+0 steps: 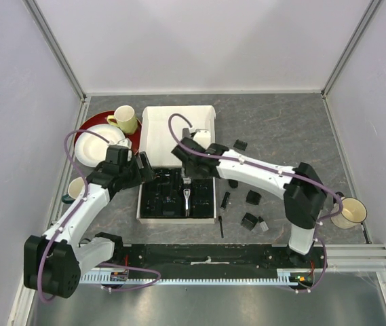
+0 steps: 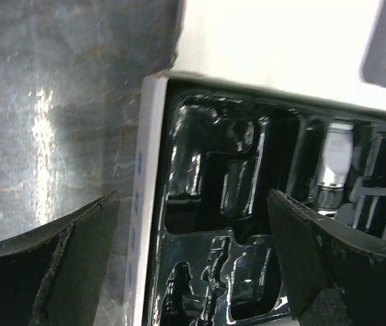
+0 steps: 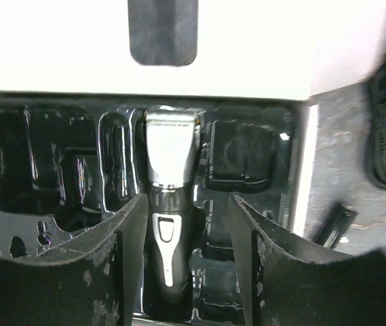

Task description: Sort the hair-cutting tools

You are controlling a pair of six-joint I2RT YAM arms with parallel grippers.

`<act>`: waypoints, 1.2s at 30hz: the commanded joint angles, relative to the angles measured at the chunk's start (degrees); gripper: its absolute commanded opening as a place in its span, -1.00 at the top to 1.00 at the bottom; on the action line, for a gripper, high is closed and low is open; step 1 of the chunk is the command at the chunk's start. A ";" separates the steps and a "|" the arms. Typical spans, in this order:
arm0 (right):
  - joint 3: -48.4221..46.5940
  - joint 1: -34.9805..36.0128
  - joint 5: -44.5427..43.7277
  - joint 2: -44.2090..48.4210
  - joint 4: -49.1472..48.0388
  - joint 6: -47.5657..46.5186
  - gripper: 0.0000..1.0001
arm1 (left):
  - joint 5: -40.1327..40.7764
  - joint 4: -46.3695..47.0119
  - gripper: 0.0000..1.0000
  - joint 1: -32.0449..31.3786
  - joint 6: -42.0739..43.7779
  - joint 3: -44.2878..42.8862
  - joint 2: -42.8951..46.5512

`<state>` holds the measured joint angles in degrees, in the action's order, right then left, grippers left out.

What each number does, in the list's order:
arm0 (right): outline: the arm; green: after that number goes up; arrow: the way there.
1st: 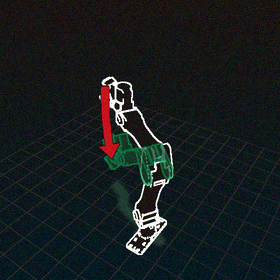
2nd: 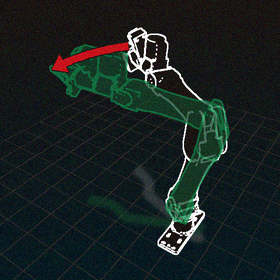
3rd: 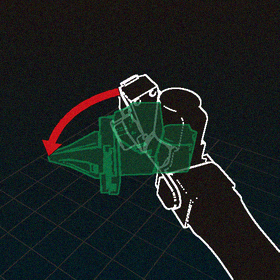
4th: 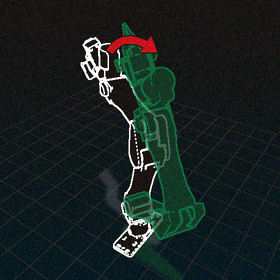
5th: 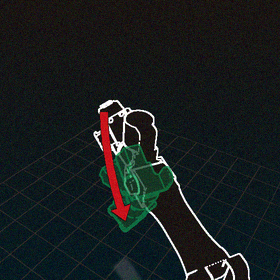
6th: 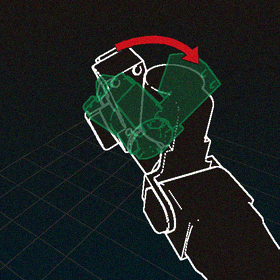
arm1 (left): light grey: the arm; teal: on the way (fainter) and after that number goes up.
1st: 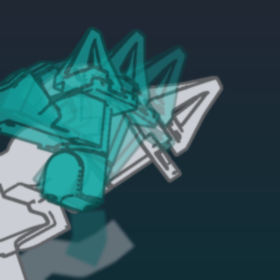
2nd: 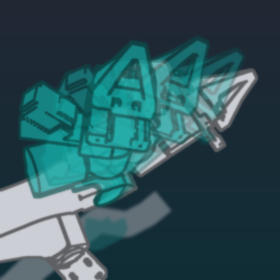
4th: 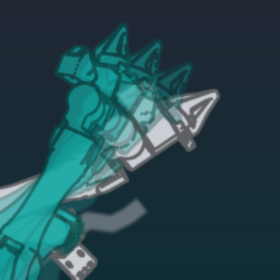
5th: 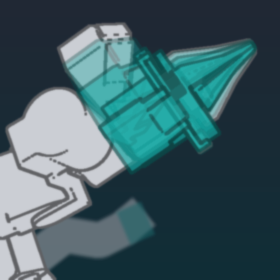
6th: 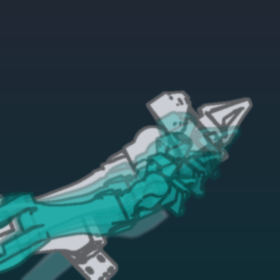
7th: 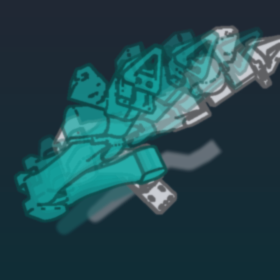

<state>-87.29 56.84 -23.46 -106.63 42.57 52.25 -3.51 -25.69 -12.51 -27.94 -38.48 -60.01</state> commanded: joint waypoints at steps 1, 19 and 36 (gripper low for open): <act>2.98 -3.57 -2.73 7.48 0.67 -1.62 -0.17 | 1.58 -4.63 -0.90 -0.14 -3.96 -2.13 -2.30; 20.22 -15.09 -1.06 24.62 3.31 -7.68 -0.31 | -16.34 1.87 -0.83 -0.14 -8.62 2.27 -5.37; 26.46 -18.61 6.31 24.71 8.59 -16.82 -0.40 | -9.59 3.37 -0.79 -0.14 -2.74 -3.88 -7.93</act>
<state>-62.63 38.39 -21.02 -83.46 49.10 37.65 -15.18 -25.21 -12.51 -33.91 -38.63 -67.79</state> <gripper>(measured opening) 0.691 0.895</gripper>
